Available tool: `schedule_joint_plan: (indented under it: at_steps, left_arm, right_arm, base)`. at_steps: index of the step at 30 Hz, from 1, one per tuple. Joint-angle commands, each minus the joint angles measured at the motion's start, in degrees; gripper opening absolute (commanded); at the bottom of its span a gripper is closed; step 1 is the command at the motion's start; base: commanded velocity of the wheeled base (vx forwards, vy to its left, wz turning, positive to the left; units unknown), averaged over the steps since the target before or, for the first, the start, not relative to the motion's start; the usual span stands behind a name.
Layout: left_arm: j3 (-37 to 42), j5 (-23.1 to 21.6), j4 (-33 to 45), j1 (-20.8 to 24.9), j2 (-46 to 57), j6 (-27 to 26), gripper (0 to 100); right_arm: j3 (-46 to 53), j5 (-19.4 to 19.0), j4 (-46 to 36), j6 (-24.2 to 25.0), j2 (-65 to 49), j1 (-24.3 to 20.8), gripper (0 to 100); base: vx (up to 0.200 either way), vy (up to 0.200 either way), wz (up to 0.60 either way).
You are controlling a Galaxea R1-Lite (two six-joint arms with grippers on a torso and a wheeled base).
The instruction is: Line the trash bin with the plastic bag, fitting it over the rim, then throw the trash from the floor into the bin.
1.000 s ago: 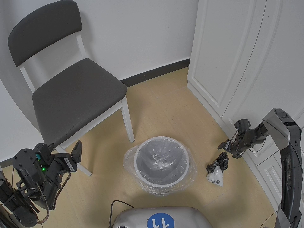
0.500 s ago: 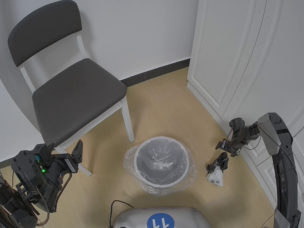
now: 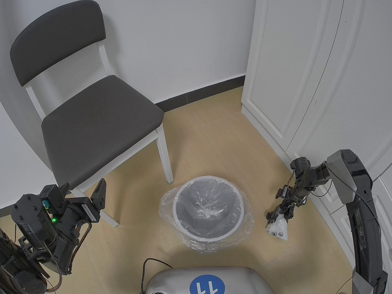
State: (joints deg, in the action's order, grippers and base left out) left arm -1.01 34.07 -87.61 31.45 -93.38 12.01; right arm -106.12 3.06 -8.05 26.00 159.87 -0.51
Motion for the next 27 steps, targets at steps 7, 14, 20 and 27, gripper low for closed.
schedule_joint_plan:
  at_steps: [7,14,20,27]
  left_arm:
    - [1.01,-0.06,-0.01,0.01,1.01,0.03,100]
    - [1.01,-0.06,-0.01,0.01,1.01,0.03,100]
    - [1.01,-0.06,-0.01,0.01,1.01,0.03,100]
    - [1.01,-0.06,-0.01,0.10,1.09,0.03,100]
  right_arm:
    - [-1.46,0.37,-0.13,0.01,1.32,-0.10,100]
    - [-6.03,0.90,-7.95,0.01,2.55,-0.10,100]
    - [-7.61,1.60,-10.94,-0.07,2.91,-0.10,100]
    - [-7.52,1.86,-10.94,0.01,2.91,-0.10,0]
  base:
    - [0.000,0.000,0.00]
    - [0.000,0.000,0.00]
    - [0.000,0.000,0.00]
    - [0.000,0.000,0.00]
